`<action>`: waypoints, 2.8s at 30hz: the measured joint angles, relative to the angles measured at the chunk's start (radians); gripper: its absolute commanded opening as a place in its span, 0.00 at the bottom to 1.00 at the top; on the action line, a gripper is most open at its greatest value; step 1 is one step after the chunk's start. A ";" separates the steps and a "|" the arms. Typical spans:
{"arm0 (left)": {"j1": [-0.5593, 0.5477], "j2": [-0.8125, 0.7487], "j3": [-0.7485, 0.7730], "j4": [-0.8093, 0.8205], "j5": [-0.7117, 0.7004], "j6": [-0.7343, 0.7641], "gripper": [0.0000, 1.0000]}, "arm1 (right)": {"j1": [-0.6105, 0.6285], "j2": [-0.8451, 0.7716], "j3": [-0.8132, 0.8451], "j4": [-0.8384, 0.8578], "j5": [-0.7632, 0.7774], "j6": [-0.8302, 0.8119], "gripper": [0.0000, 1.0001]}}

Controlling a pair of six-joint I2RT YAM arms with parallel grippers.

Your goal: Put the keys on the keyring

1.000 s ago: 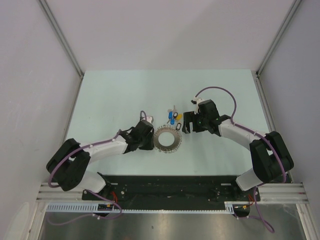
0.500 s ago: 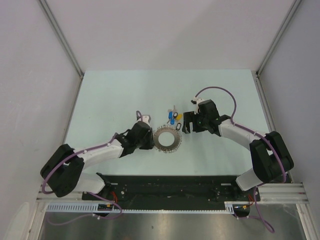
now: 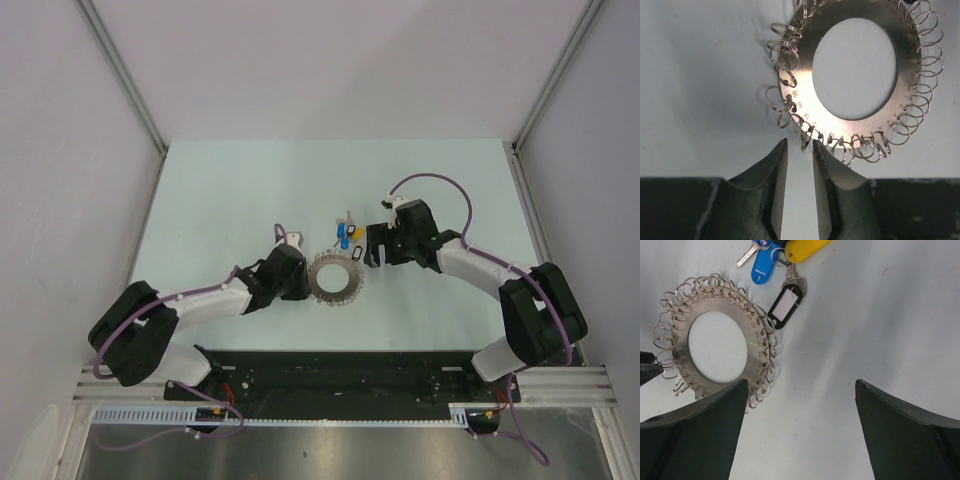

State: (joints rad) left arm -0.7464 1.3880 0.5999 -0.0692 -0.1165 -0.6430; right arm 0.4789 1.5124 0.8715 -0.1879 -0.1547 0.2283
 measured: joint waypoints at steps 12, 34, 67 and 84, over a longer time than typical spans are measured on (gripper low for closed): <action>-0.054 -0.005 0.000 -0.009 0.014 -0.050 0.44 | 0.003 0.000 0.000 0.001 0.000 -0.002 0.91; -0.159 0.027 0.094 -0.069 -0.088 -0.075 0.59 | 0.004 0.000 0.000 0.006 0.000 -0.005 0.91; -0.154 0.069 0.081 -0.084 -0.101 -0.093 0.73 | 0.004 0.000 0.000 0.006 0.000 -0.005 0.91; -0.162 0.071 0.113 -0.074 -0.070 -0.098 0.72 | 0.004 0.000 0.000 0.006 0.000 -0.005 0.91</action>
State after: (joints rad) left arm -0.9081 1.4590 0.7128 -0.1432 -0.1864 -0.7414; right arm 0.4831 1.5124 0.8715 -0.1814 -0.1543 0.2230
